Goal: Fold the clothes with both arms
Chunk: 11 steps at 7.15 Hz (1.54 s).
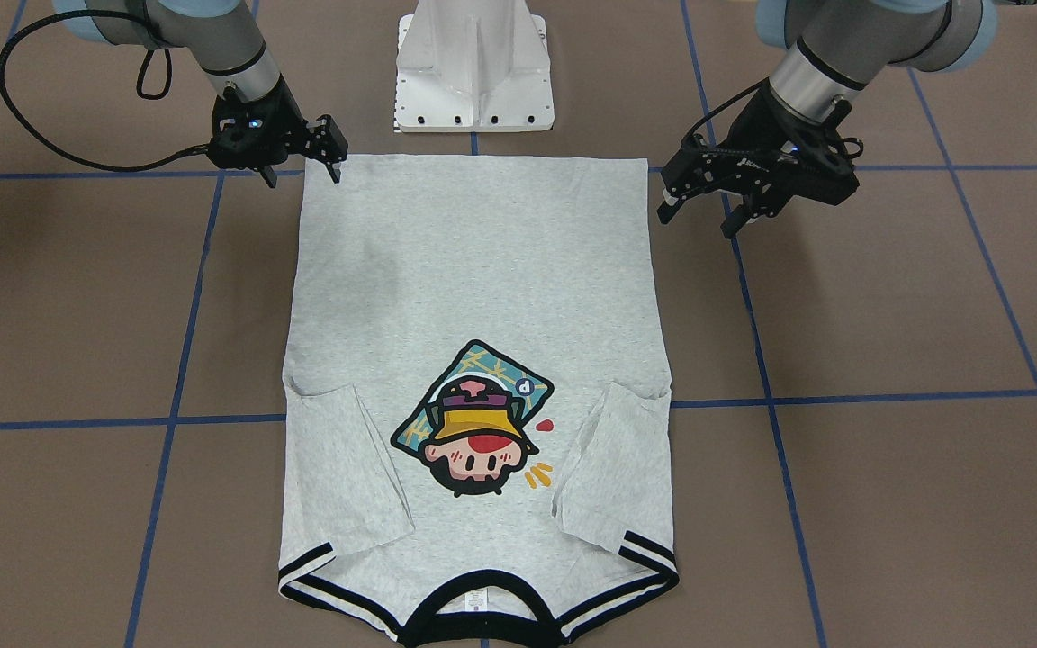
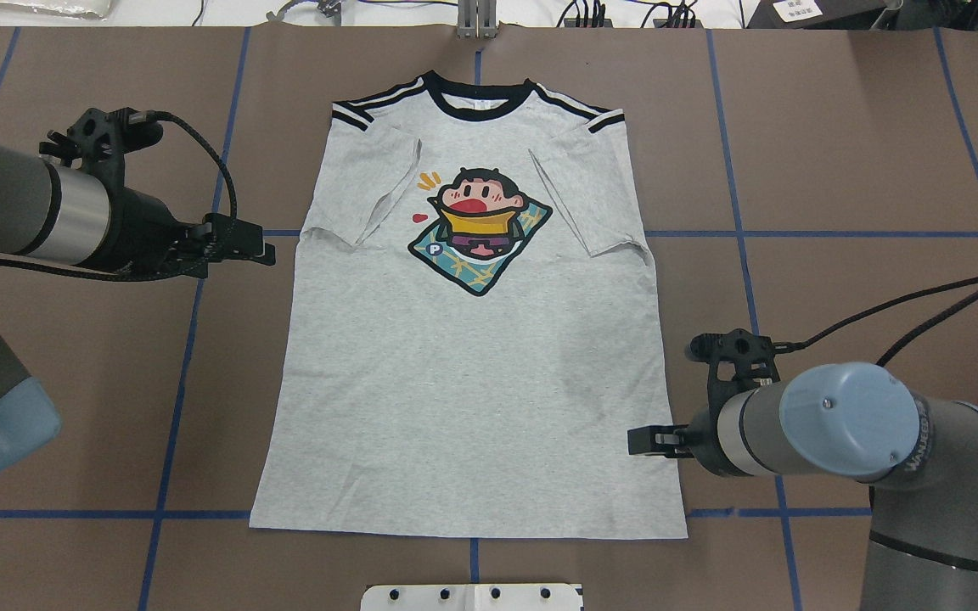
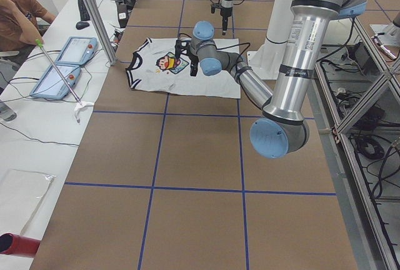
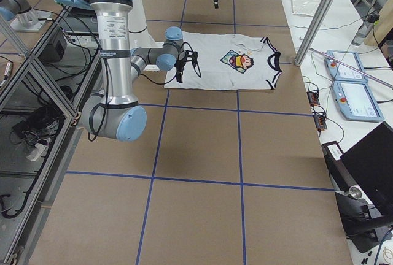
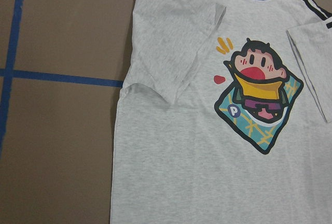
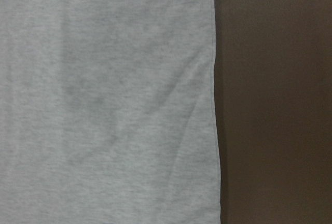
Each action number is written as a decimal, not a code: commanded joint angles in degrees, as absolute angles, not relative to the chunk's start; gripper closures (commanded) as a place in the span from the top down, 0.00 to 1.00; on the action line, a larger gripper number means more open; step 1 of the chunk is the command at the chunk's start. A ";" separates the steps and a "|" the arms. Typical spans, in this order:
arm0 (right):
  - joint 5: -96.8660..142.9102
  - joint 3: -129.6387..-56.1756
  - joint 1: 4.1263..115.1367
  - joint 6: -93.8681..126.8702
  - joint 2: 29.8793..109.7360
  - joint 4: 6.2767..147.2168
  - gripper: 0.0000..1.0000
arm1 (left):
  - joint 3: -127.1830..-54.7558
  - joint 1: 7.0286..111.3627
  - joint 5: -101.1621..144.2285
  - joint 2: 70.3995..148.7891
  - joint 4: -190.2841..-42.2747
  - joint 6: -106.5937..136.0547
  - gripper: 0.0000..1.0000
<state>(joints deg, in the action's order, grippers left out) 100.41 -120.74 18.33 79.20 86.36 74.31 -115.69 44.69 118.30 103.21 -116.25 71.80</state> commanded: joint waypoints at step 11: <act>101.95 -116.28 10.90 83.67 86.84 72.77 0.75 | -116.19 44.47 118.12 103.62 -116.28 71.72 1.00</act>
<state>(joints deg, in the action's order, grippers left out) 101.91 -116.35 11.07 83.67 86.96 72.75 -116.20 44.47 118.13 103.59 -116.28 71.73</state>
